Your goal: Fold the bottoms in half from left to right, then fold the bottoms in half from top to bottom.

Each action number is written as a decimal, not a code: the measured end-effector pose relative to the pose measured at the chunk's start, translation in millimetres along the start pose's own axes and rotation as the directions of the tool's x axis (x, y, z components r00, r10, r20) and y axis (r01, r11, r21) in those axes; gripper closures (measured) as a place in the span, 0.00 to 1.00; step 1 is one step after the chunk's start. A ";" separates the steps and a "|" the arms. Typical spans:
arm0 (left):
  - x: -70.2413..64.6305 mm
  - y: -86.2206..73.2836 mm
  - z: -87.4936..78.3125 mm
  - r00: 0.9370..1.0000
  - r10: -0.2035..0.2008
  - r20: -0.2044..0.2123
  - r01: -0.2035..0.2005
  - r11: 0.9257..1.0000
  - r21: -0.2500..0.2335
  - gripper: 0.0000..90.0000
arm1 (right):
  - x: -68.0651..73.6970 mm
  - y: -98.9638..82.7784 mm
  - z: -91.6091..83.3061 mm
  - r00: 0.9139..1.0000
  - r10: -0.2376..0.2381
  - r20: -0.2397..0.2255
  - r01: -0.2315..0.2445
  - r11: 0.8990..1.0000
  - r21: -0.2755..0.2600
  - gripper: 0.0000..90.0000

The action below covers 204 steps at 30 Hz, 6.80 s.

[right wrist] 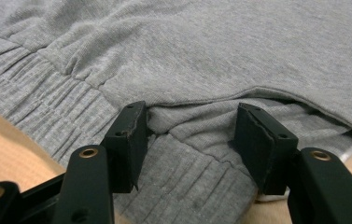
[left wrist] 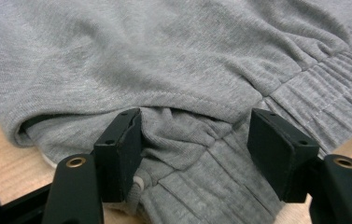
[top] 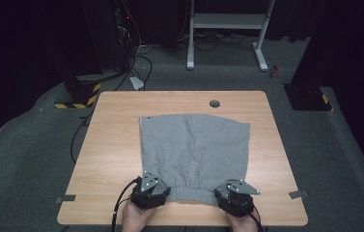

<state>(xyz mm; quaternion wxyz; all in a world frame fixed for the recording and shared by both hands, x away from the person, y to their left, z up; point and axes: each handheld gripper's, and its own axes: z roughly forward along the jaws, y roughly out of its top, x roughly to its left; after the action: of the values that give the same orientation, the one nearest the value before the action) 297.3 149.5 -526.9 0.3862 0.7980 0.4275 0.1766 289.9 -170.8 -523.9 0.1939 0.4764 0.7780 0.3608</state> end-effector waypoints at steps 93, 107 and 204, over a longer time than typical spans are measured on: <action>173.1 86.1 71.4 0.918 -0.304 -0.255 0.326 0.944 0.048 0.40 | 170.0 65.3 77.8 0.822 -0.434 -0.368 0.466 0.885 -0.002 0.44; 160.9 98.0 83.7 0.941 -0.174 -0.291 0.214 0.971 0.109 0.60 | 174.3 62.5 73.9 0.812 -0.449 -0.373 0.483 0.876 -0.001 0.41; 147.9 207.4 -4.4 0.983 -0.182 0.032 0.185 0.964 -0.189 0.95 | 110.6 116.1 -8.9 0.873 -0.305 -0.380 0.245 0.949 -0.198 0.86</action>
<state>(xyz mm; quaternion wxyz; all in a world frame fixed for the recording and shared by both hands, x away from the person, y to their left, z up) 492.4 202.9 -372.1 0.4790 0.7155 0.4776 0.1746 301.9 -43.6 -426.7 0.1114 0.2601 0.8330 0.4755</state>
